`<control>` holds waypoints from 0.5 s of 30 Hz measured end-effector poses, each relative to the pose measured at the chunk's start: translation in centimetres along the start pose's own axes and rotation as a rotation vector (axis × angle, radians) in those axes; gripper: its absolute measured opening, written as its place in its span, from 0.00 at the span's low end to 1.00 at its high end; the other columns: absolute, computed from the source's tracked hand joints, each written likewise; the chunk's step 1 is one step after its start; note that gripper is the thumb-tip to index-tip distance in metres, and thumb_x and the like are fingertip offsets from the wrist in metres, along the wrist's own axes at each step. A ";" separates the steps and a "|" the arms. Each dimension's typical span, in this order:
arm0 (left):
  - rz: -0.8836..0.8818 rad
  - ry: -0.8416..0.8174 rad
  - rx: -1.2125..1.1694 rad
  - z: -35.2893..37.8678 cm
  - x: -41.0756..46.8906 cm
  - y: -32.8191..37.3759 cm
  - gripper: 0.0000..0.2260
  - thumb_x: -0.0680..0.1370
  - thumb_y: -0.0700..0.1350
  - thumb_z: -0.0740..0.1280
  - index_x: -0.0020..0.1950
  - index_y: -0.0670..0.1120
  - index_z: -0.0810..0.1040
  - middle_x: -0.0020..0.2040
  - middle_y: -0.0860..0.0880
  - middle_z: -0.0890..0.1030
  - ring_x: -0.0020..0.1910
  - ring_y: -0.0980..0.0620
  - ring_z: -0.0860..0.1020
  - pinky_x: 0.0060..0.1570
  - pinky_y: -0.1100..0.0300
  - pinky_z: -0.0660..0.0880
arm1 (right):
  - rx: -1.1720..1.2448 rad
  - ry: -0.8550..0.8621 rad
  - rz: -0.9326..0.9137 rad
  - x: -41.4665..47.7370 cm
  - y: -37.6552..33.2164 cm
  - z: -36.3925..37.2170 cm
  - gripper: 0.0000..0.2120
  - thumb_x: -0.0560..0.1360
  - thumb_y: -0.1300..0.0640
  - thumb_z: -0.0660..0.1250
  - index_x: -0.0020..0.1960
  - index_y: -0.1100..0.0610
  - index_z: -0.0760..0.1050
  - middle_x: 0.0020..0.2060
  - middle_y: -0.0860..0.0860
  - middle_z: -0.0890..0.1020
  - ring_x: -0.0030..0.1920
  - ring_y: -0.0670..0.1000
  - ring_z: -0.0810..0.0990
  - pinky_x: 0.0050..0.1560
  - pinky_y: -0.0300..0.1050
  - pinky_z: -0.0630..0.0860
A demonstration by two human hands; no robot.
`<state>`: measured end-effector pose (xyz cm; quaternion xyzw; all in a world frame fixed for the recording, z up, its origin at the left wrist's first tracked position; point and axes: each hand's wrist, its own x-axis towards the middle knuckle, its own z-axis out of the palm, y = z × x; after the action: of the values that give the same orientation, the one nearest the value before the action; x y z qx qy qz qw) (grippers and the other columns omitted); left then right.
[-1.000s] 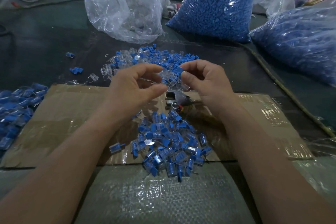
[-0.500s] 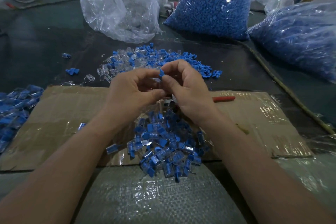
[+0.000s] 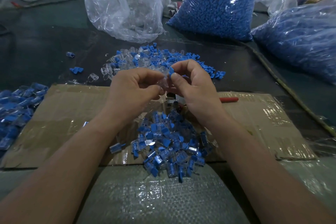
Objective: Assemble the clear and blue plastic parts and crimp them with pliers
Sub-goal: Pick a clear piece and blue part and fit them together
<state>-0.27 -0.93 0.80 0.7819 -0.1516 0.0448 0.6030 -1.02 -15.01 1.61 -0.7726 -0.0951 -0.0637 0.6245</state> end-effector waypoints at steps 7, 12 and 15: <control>-0.088 0.067 -0.206 -0.4 0.1 0.1 0.09 0.71 0.34 0.69 0.45 0.48 0.81 0.38 0.51 0.84 0.35 0.57 0.81 0.38 0.70 0.76 | -0.064 0.027 -0.043 -0.2 -0.3 -0.6 0.12 0.75 0.68 0.63 0.42 0.50 0.72 0.37 0.47 0.77 0.35 0.39 0.78 0.38 0.29 0.74; -0.179 -0.002 -0.387 -0.7 0.4 -0.1 0.08 0.73 0.32 0.65 0.44 0.43 0.79 0.35 0.50 0.83 0.37 0.55 0.82 0.38 0.68 0.76 | -0.048 0.025 -0.039 -0.3 -0.4 -0.6 0.11 0.75 0.67 0.64 0.43 0.51 0.74 0.36 0.46 0.78 0.35 0.39 0.78 0.39 0.30 0.75; -0.197 -0.049 -0.457 -0.6 0.5 -0.1 0.07 0.73 0.32 0.64 0.43 0.42 0.79 0.34 0.50 0.83 0.36 0.55 0.82 0.36 0.68 0.76 | -0.129 0.029 -0.068 -0.3 -0.3 -0.5 0.10 0.76 0.65 0.63 0.48 0.51 0.75 0.38 0.46 0.77 0.39 0.43 0.78 0.42 0.34 0.77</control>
<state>0.36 -0.38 0.99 0.6372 -0.0952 -0.0687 0.7617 -1.32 -15.49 1.91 -0.8064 -0.1078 -0.1020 0.5724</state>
